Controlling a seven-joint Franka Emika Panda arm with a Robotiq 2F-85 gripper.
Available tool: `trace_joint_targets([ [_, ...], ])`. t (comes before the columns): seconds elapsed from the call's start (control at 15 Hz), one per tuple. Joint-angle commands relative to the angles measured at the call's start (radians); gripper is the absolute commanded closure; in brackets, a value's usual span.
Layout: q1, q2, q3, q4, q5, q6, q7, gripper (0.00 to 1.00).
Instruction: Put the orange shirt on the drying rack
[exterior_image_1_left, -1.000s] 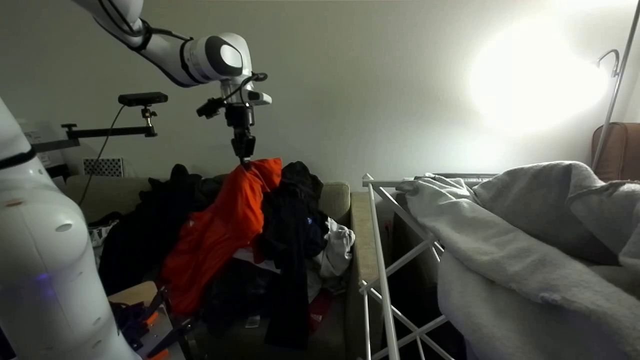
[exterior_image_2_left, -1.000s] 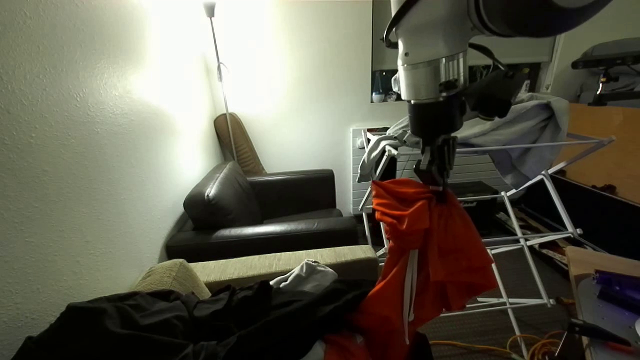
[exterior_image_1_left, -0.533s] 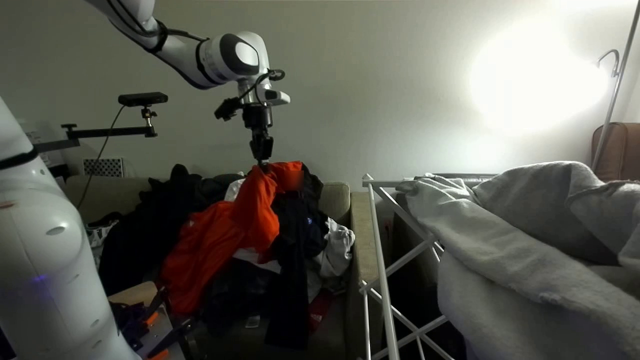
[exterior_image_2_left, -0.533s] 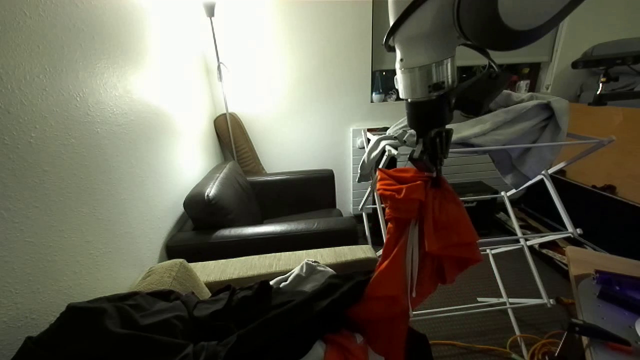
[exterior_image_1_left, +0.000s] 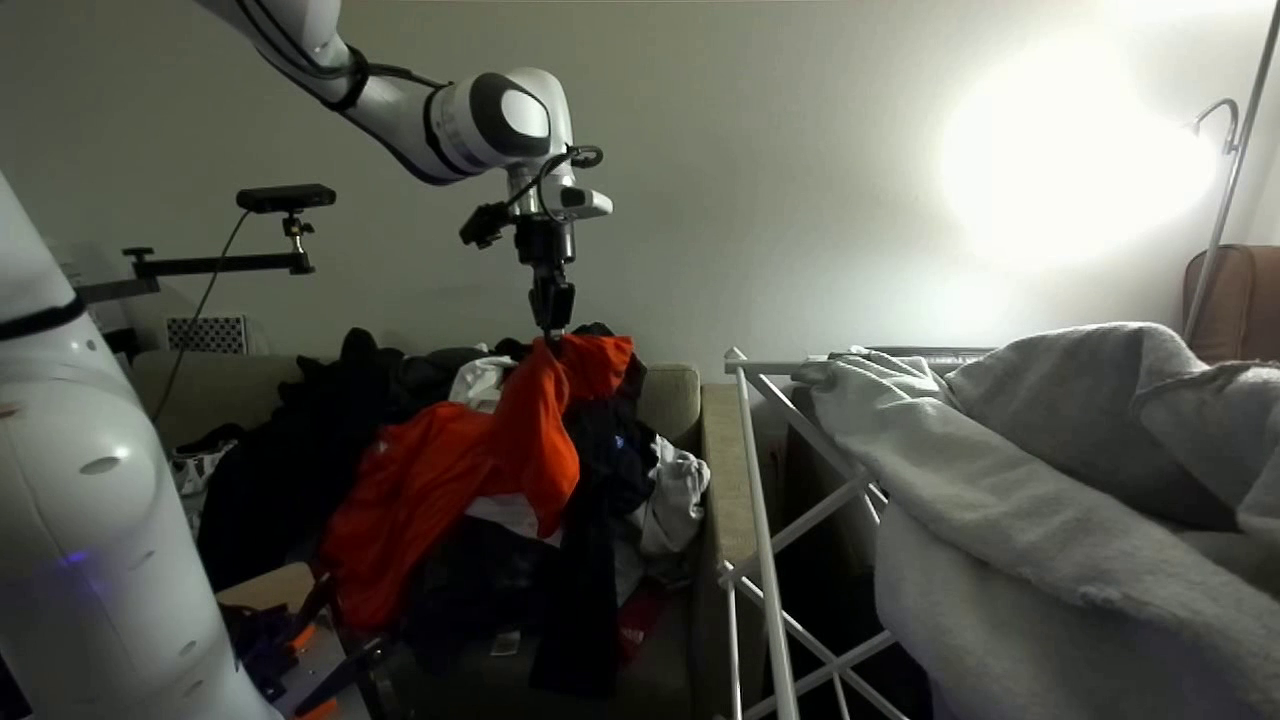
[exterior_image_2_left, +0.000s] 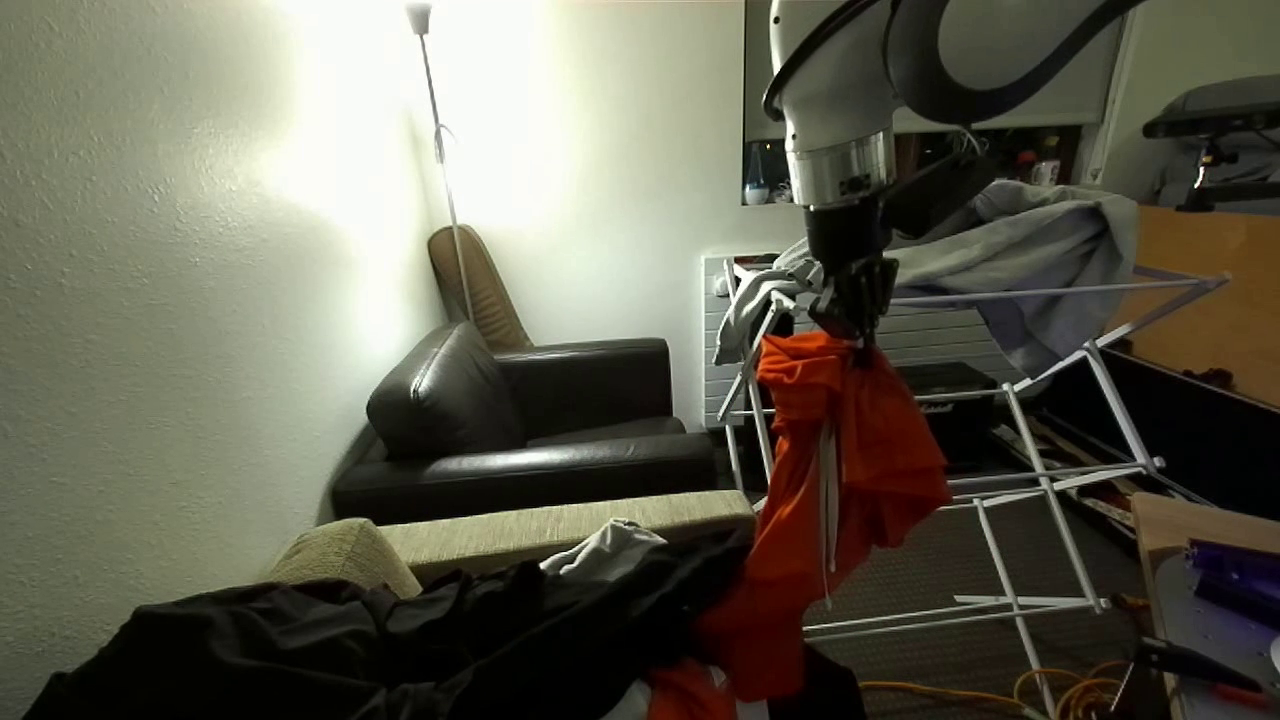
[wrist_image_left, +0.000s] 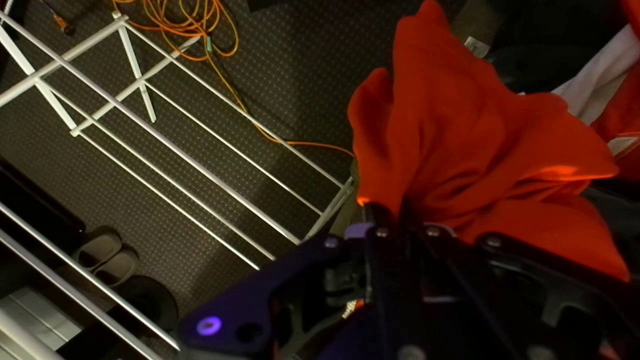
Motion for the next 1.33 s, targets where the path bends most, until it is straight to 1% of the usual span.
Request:
trace_joint_targets([
  [0.0, -0.005, 0.002, 0.005, 0.003, 0.001, -0.002, -0.001, 0.94],
  [0.4, -0.005, 0.004, 0.005, 0.004, 0.001, -0.002, -0.001, 0.94],
  [0.47, -0.005, 0.004, 0.005, 0.004, 0.001, -0.002, -0.001, 0.99],
  [0.6, -0.01, 0.016, 0.001, 0.016, 0.003, -0.002, 0.011, 0.99],
  [0.8, -0.028, 0.043, -0.021, 0.051, -0.003, 0.0, 0.02, 0.99],
  [1.27, -0.084, 0.132, -0.1, 0.166, -0.028, 0.013, 0.027, 0.99],
])
